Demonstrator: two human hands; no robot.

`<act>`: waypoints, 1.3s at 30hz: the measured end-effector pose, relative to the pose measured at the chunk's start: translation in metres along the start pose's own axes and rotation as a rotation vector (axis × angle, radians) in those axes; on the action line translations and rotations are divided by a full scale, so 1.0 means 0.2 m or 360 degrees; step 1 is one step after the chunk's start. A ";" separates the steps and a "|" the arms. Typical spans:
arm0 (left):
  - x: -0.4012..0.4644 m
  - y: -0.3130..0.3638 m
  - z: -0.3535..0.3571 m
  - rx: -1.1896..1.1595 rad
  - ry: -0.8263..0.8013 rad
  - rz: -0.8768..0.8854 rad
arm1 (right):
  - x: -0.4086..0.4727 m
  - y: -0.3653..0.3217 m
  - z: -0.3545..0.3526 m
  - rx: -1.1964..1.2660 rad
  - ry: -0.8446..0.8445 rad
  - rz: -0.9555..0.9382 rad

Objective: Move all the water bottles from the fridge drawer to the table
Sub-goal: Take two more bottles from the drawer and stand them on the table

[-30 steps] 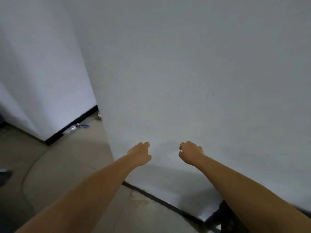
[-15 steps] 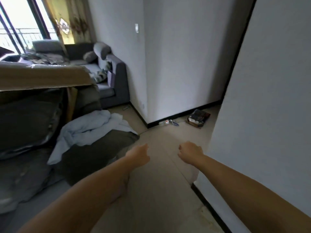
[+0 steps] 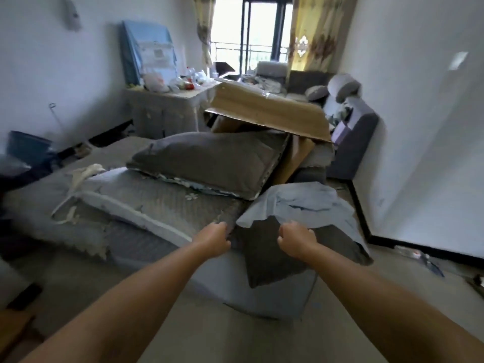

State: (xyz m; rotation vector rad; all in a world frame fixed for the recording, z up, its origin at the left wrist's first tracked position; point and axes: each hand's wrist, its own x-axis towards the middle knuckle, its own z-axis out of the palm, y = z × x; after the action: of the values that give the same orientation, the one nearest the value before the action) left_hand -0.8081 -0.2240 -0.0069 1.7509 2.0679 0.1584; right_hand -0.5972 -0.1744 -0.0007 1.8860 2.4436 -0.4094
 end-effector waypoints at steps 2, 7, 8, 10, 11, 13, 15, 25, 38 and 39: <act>0.01 -0.19 -0.07 -0.0064 0.0038 -0.0165 | 0.15 -0.20 0.02 -0.0084 -0.0079 -0.0160; 0.03 -0.71 -0.26 -0.0153 0.0202 -0.0575 | 0.54 -0.81 0.04 -0.0253 -0.0245 -0.0644; 0.03 -0.79 -0.29 -0.0163 0.0231 -0.0621 | 0.60 -0.92 0.05 -0.0266 -0.0254 -0.0713; 0.01 -0.94 -0.37 -0.0178 0.0286 -0.0787 | 0.73 -1.14 0.06 -0.0305 -0.0237 -0.0860; -0.01 -1.02 -0.41 -0.0190 0.0301 -0.0885 | 0.78 -1.25 0.07 -0.0301 -0.0225 -0.0931; -0.07 -1.18 -0.46 -0.0276 0.0375 -0.1071 | 0.85 -1.50 0.11 -0.0298 -0.0237 -0.1093; -0.16 -1.30 -0.47 -0.0329 0.0461 -0.1214 | 0.88 -1.72 0.15 -0.0338 -0.0300 -0.1246; -1.10 -1.87 -0.28 -0.0710 0.0740 -0.2113 | 0.20 -2.78 0.56 -0.0481 -0.0544 -0.2198; -2.42 -2.56 -0.34 -0.0654 0.0923 -0.2565 | -0.94 -3.99 0.98 -0.0488 -0.0569 -0.2695; -2.54 -2.61 -0.34 -0.0648 0.0942 -0.2613 | -1.05 -4.08 1.01 -0.0498 -0.0589 -0.2738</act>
State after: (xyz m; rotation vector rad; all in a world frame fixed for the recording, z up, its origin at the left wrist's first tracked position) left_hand -1.2536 -0.8044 -0.0046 -0.5674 2.8513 0.5306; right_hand -1.3478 -0.6075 -0.0025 -0.6793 2.8113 -0.2436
